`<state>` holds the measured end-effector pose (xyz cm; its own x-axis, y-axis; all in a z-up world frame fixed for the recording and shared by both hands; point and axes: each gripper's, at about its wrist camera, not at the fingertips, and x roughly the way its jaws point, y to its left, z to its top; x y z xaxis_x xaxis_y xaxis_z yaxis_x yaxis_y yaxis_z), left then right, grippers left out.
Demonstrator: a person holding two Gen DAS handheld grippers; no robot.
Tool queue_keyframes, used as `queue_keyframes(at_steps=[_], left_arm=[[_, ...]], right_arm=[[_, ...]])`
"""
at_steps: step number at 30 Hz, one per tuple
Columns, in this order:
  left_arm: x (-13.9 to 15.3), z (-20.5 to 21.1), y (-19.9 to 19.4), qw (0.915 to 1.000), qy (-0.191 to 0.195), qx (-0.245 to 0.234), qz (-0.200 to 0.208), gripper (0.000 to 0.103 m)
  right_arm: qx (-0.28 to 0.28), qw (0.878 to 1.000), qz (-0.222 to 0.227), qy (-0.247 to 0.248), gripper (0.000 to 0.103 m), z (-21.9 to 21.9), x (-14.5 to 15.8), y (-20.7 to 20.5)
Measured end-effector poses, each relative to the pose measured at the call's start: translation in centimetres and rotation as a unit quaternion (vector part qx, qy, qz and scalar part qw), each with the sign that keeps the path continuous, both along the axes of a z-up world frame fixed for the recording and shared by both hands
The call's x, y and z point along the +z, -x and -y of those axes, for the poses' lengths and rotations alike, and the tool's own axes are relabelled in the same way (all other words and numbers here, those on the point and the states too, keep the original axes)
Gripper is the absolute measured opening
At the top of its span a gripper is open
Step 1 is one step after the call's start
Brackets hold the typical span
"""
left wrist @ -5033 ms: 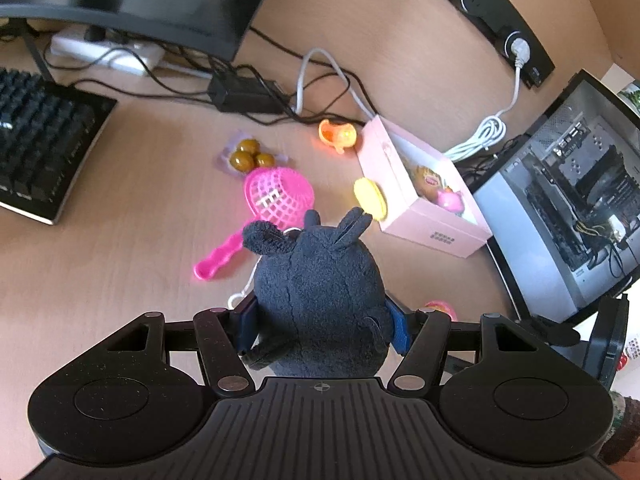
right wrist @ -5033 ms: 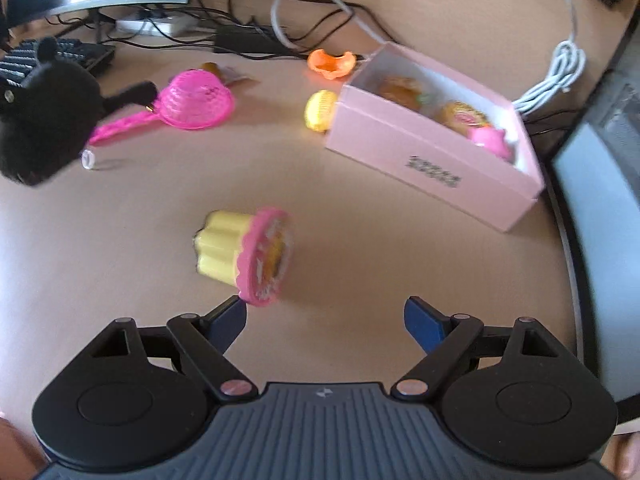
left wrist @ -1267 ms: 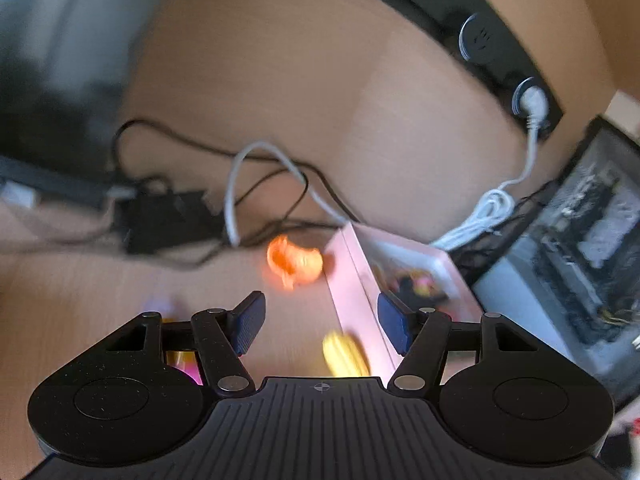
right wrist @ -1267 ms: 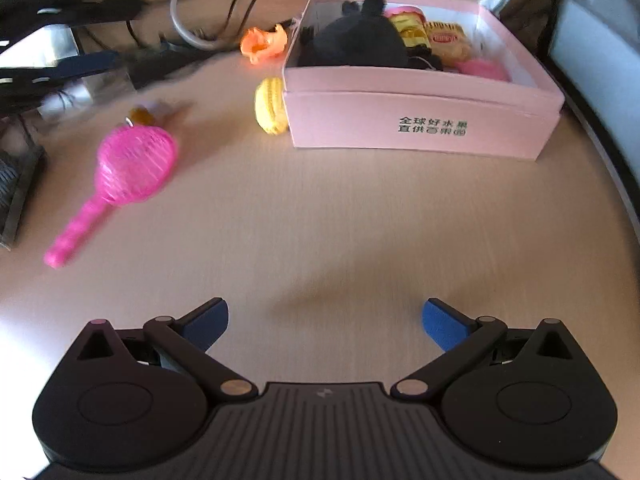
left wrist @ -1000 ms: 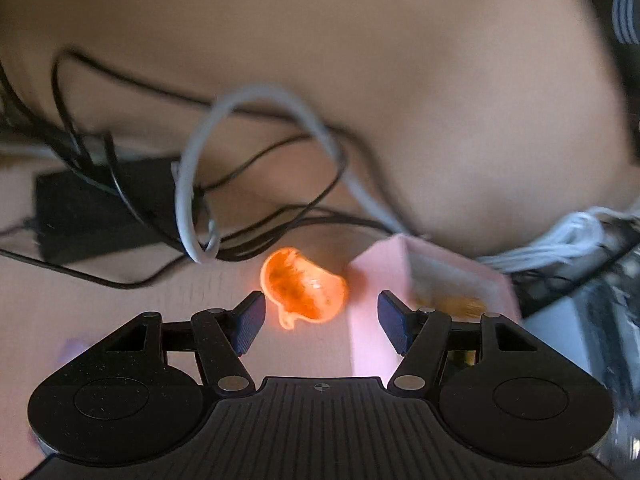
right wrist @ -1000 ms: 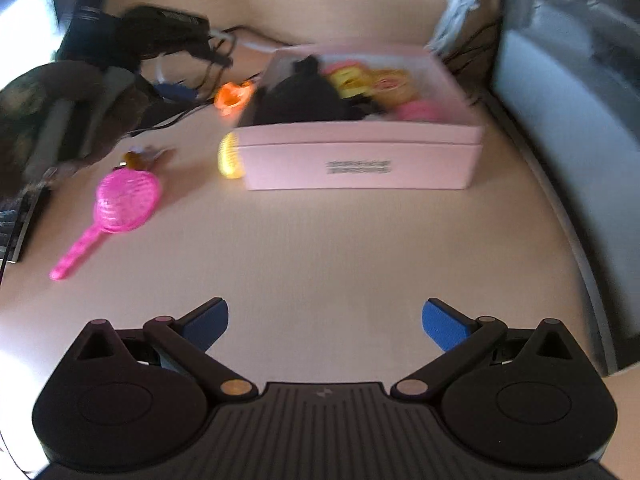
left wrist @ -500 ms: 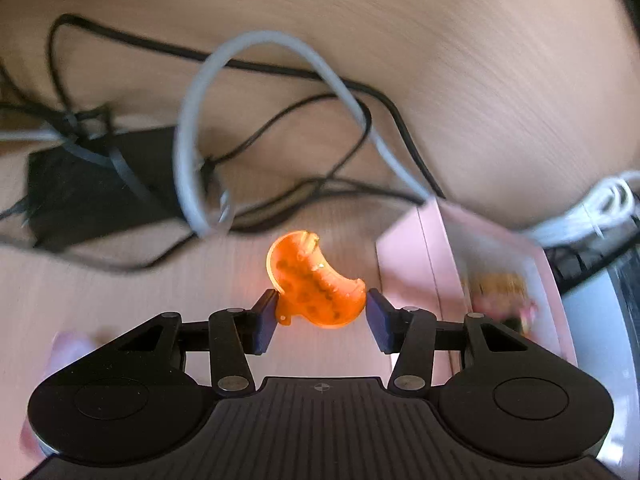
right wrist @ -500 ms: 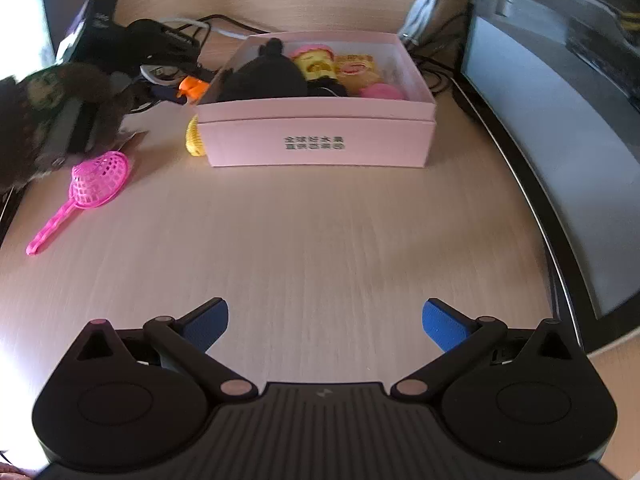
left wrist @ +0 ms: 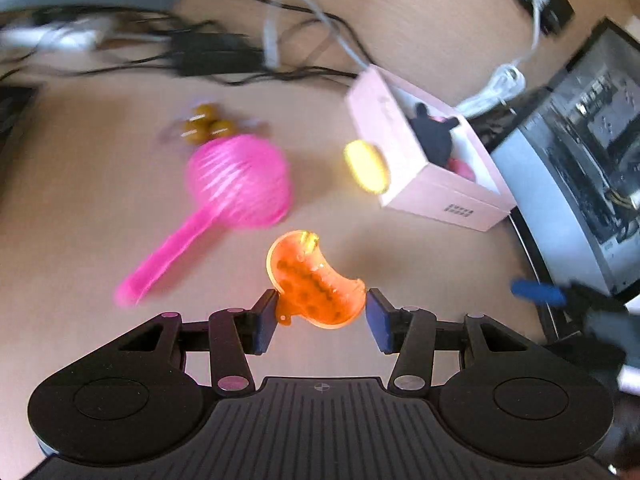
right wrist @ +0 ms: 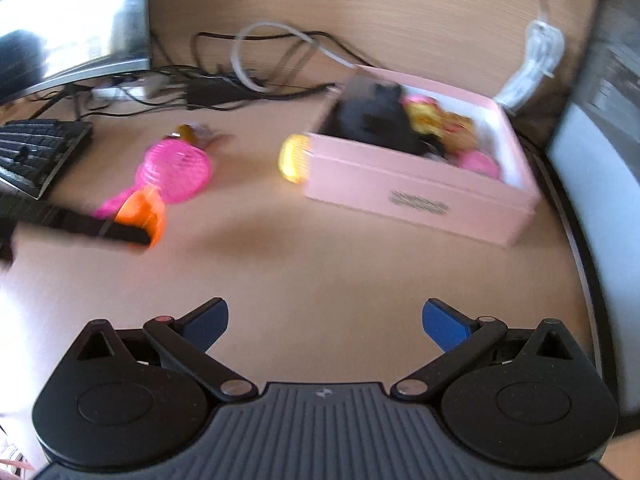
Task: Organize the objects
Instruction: 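Move right tool toward the pink strainer while left tool holds the duck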
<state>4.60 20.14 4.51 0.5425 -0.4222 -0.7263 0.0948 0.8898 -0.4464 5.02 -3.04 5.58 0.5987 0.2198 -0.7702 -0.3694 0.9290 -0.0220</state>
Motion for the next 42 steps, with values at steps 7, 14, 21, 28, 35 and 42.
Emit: queue_keyframes(at_steps=[7, 14, 21, 28, 35, 42], left_arm=[[2.9, -6.2, 5.3, 0.9928, -0.006, 0.118, 0.022, 0.052], [4.1, -10.3, 10.2, 0.9779, -0.002, 0.208, 0.026, 0.052], [3.8, -12.3, 13.9, 0.9677, 0.008, 0.251, 0.021, 0.052], [3.6, -14.9, 15.9, 0.9602, 0.016, 0.278, 0.022, 0.052], [2.7, -15.7, 14.9, 0.9659, 0.029, 0.257, 0.015, 0.052], [2.5, -14.3, 12.1, 0.9787, 0.036, 0.202, 0.014, 0.052]], right_arm=[[0.088, 0.995, 0.030, -0.019, 0.103, -7.9, 0.6, -3.1], [0.129, 0.991, 0.027, -0.031, 0.103, -14.3, 1.0, -8.6], [0.039, 0.996, -0.070, -0.040, 0.103, -18.6, -2.5, -15.9], [0.047, 0.997, -0.054, 0.013, 0.091, -21.9, -4.1, -16.3], [0.097, 0.994, -0.025, 0.034, 0.073, -22.2, -2.2, -14.1], [0.120, 0.993, 0.017, 0.000, 0.068, -19.3, 1.8, -10.4]])
